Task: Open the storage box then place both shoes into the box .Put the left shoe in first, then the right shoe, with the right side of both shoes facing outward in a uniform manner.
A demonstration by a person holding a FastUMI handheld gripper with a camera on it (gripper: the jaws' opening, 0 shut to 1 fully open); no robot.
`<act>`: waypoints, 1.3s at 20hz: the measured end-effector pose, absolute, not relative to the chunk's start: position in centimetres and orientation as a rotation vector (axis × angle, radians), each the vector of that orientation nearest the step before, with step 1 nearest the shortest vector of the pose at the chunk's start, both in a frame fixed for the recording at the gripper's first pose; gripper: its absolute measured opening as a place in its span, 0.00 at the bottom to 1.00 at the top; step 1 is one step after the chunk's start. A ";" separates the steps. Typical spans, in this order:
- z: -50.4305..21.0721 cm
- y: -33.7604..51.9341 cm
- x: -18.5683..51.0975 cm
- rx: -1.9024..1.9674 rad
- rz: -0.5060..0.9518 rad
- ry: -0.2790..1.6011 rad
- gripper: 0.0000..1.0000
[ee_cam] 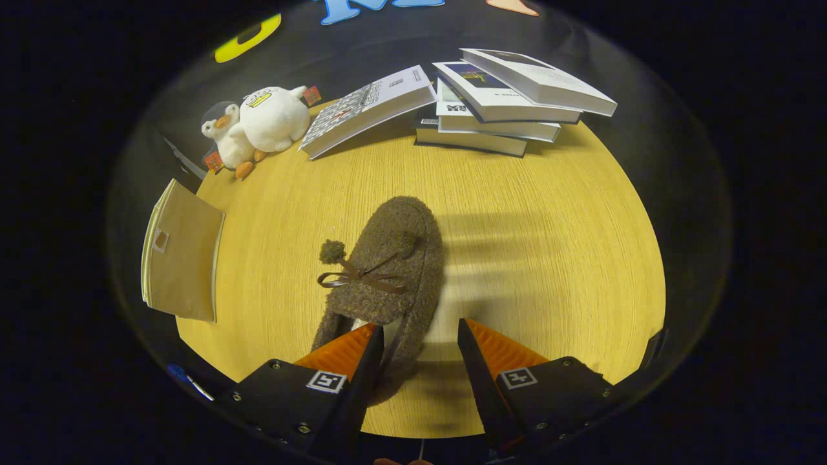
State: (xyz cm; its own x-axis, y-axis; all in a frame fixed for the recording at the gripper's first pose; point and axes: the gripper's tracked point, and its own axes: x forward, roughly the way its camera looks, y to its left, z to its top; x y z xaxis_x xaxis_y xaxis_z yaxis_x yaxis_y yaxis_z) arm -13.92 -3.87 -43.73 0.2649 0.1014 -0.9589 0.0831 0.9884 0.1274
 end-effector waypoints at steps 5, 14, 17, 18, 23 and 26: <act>-46.2 -2.9 -12.9 0.180 0.043 1.362 0.46; -38.5 1.0 -10.7 0.203 0.153 1.250 0.00; -34.0 5.2 -8.2 0.222 0.250 1.202 0.00; -32.5 6.7 -7.4 0.227 0.276 1.189 0.00; -26.6 15.1 -4.1 0.180 0.436 1.127 0.00; -25.0 20.8 -2.9 0.135 0.528 1.108 0.00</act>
